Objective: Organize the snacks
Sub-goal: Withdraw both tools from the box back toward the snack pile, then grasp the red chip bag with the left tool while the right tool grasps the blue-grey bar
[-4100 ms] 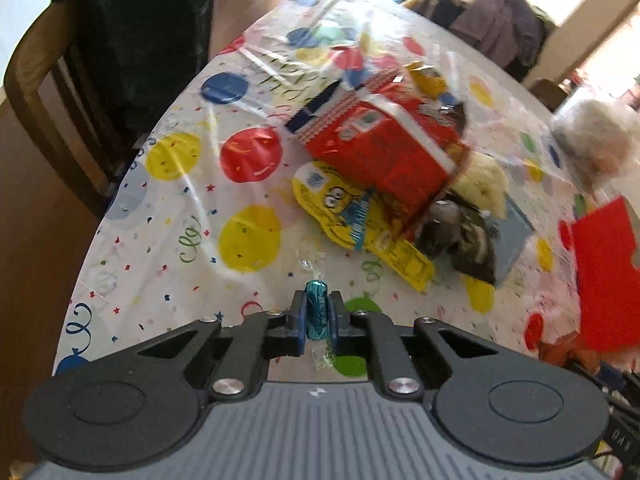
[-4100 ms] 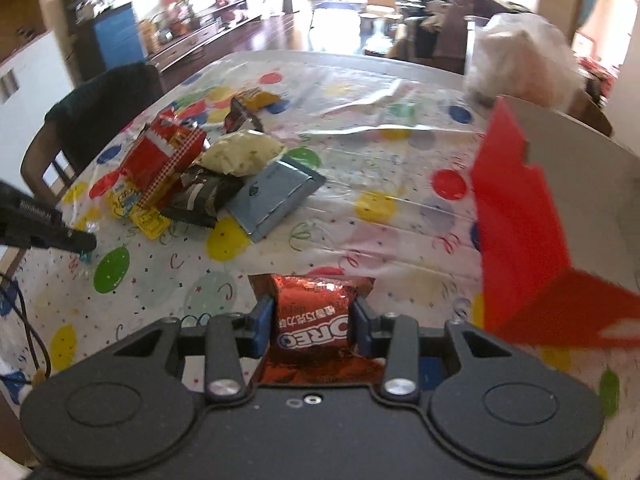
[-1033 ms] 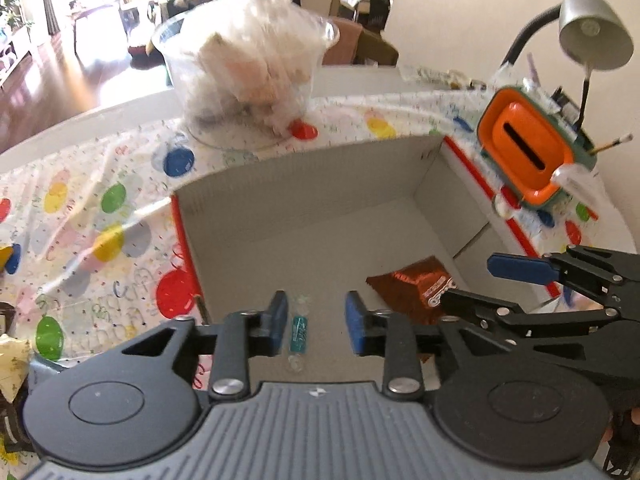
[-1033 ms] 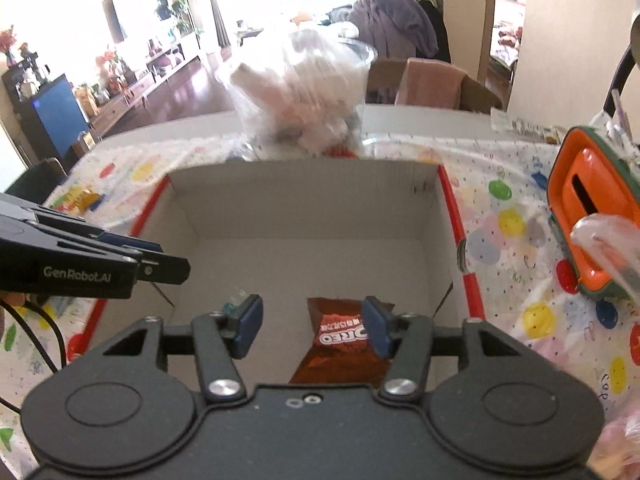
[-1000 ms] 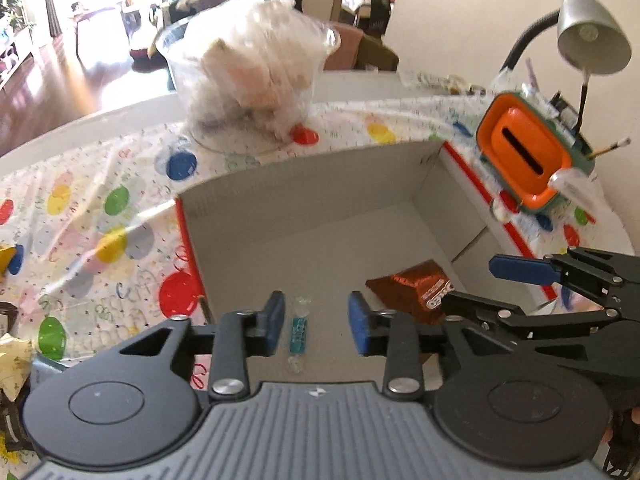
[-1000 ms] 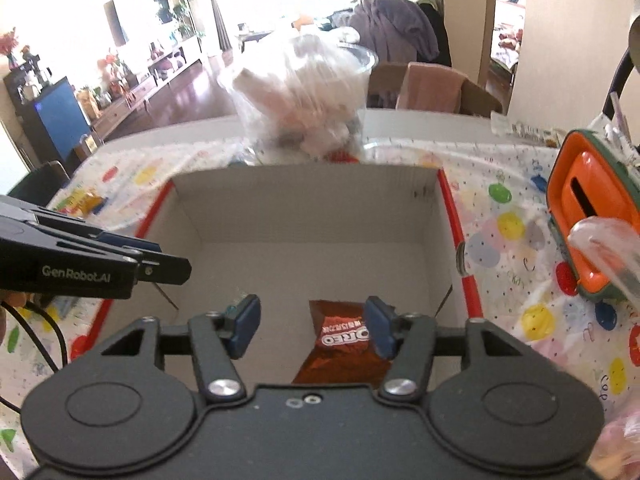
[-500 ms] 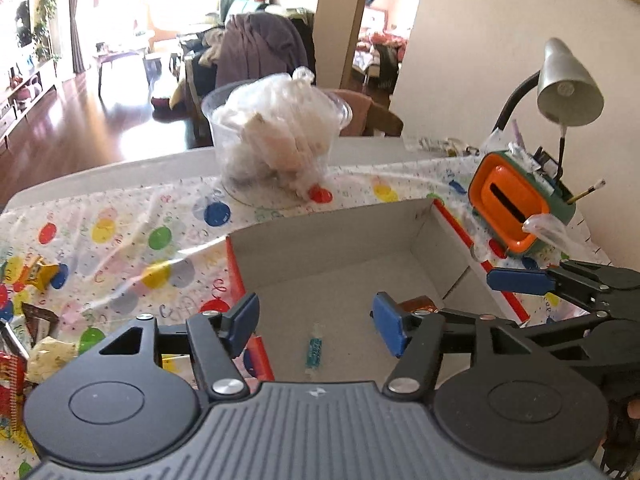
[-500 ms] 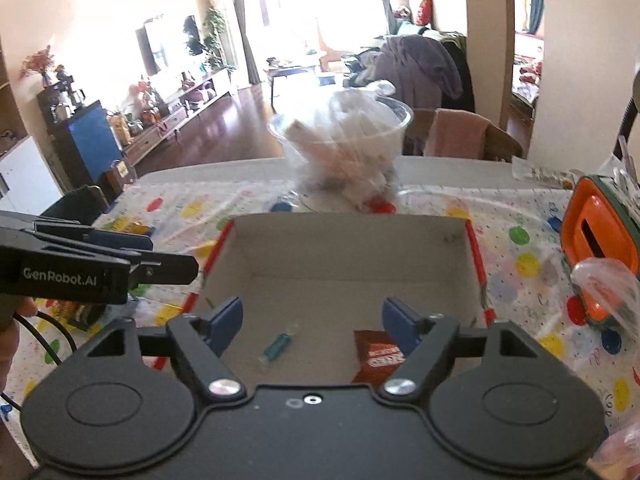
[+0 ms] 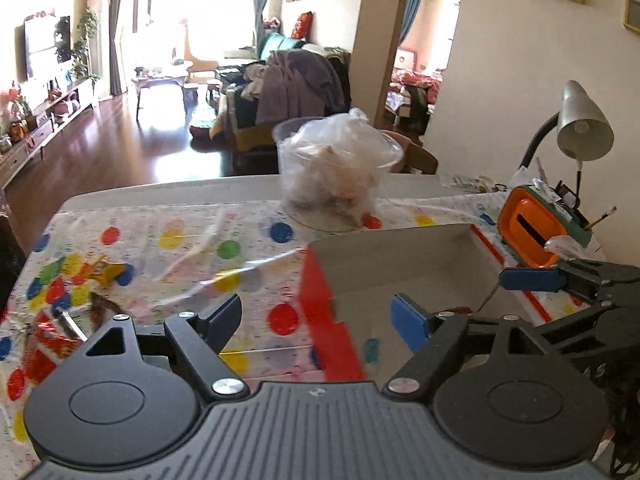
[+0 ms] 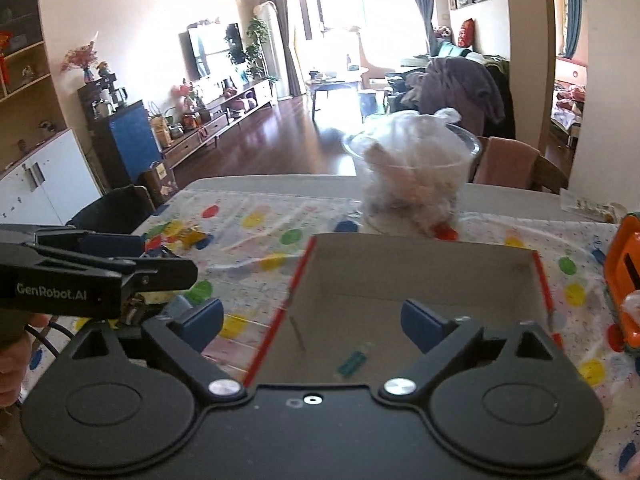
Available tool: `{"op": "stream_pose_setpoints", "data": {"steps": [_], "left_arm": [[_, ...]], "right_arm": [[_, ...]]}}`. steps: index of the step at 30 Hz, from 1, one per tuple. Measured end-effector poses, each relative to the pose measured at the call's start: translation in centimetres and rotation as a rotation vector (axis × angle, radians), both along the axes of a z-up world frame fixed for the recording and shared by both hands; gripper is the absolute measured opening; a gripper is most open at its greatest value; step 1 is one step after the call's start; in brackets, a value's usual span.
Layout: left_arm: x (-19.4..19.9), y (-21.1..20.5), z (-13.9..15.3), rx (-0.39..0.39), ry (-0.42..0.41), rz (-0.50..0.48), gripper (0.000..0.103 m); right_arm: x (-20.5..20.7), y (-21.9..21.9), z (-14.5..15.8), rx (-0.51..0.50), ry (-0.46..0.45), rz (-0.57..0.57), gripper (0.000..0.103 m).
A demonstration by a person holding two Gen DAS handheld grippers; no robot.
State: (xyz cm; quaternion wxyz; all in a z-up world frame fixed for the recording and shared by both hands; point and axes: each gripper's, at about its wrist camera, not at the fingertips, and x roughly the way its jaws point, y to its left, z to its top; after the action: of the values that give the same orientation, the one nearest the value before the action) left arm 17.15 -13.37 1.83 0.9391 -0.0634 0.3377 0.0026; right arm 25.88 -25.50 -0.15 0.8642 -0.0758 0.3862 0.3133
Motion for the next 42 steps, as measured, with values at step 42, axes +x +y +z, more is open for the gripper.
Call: {"op": "stream_pose_setpoints", "data": {"steps": [42], "left_arm": [[1.7,33.4,-12.7,-0.493,0.437,0.565,0.098]], "right_arm": [[-0.9,24.7,-15.1,-0.221,0.267,-0.124,0.097]]}}
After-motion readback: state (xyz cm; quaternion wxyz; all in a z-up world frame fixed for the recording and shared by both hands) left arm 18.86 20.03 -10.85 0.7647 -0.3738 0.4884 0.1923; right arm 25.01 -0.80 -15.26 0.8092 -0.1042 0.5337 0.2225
